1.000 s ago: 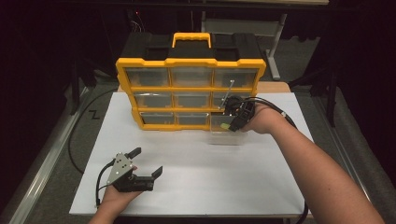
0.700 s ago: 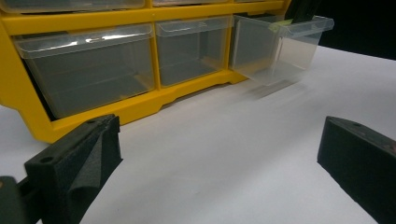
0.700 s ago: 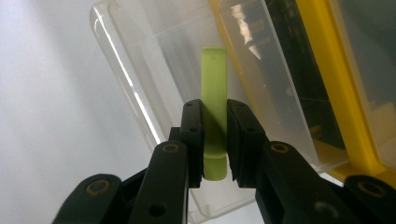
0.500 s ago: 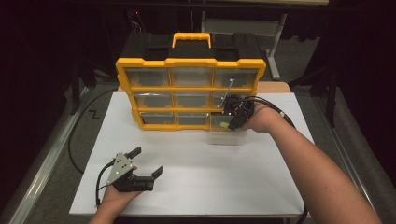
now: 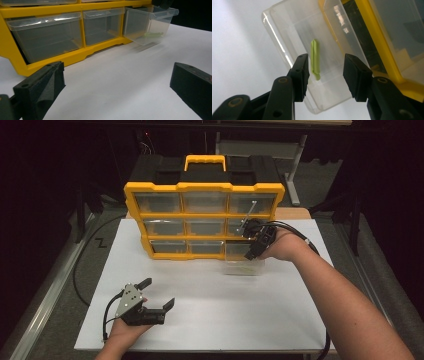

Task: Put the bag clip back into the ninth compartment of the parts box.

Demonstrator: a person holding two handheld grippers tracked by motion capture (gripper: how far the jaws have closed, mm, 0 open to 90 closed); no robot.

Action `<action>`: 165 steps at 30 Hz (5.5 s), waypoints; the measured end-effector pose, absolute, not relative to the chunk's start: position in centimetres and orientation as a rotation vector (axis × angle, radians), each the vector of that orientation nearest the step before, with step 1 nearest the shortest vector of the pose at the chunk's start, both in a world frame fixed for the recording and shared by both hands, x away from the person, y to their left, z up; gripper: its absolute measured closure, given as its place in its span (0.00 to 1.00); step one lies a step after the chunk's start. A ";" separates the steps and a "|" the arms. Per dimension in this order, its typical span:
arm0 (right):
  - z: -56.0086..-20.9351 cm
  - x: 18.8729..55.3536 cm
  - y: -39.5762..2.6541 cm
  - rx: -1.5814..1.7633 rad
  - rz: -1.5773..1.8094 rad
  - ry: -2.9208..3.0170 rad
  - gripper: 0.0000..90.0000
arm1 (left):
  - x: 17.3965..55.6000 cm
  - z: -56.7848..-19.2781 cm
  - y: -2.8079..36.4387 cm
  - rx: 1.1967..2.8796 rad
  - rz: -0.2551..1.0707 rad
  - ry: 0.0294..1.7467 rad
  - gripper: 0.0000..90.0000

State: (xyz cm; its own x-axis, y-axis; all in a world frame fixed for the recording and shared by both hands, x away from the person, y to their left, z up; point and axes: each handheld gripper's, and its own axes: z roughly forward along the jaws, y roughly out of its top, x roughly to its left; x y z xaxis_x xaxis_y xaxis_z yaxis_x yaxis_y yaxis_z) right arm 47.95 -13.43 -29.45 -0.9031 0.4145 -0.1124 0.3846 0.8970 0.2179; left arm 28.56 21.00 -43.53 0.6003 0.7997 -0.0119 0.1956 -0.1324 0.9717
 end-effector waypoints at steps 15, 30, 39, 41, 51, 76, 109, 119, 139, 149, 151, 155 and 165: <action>-28.0 45.5 -15.0 0.611 0.272 2.913 0.59 | 28.6 -43.6 20.8 1.666 0.638 0.837 0.00; -28.0 43.3 -17.5 0.671 0.276 2.915 0.48 | 28.6 -43.6 20.8 1.670 0.641 0.838 0.00; -29.0 42.3 -18.9 0.721 0.274 2.906 0.38 | 28.6 -43.6 20.8 1.668 0.644 0.840 0.00; -29.2 42.1 -19.2 0.724 0.273 2.904 0.36 | 28.6 -43.6 20.8 1.669 0.644 0.841 0.00; -30.3 41.2 -20.4 0.769 0.269 2.899 0.26 | 28.6 -43.6 20.8 1.674 0.645 0.841 0.00; -35.8 39.7 -21.7 0.850 0.222 2.911 0.01 | 28.6 -43.7 20.8 1.678 0.645 0.844 0.00; -39.5 38.9 -22.2 0.885 0.385 2.823 0.01 | 28.5 -43.8 21.0 1.666 0.640 0.868 0.00; -40.2 38.2 -22.5 0.926 0.560 2.727 0.01 | 28.6 -43.9 20.8 1.673 0.629 0.878 0.00; -41.4 36.4 -22.2 0.924 0.918 2.531 0.01 | 28.7 -43.9 20.8 1.678 0.629 0.876 0.00; -41.7 35.5 -22.4 0.958 1.126 2.351 0.01 | 28.8 -43.9 20.7 1.674 0.629 0.872 0.00; -41.9 35.3 -22.5 0.981 1.166 2.323 0.01 | 28.8 -43.9 20.7 1.673 0.627 0.870 0.00; -42.6 34.7 -23.3 1.012 1.261 2.211 0.01 | 28.9 -43.9 20.7 1.673 0.632 0.877 0.00; -42.4 33.8 -24.2 1.001 1.327 2.134 0.01 | 29.0 -44.0 20.7 1.687 0.637 0.885 0.00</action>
State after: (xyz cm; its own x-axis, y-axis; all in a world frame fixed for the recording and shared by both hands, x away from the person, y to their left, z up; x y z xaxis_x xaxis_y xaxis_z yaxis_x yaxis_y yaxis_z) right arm 33.78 -24.19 -42.37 -0.6452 0.7639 0.0125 0.3492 0.2804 0.8941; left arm 29.01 20.69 -44.02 0.5801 0.8143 -0.0196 0.2401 -0.1480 0.9594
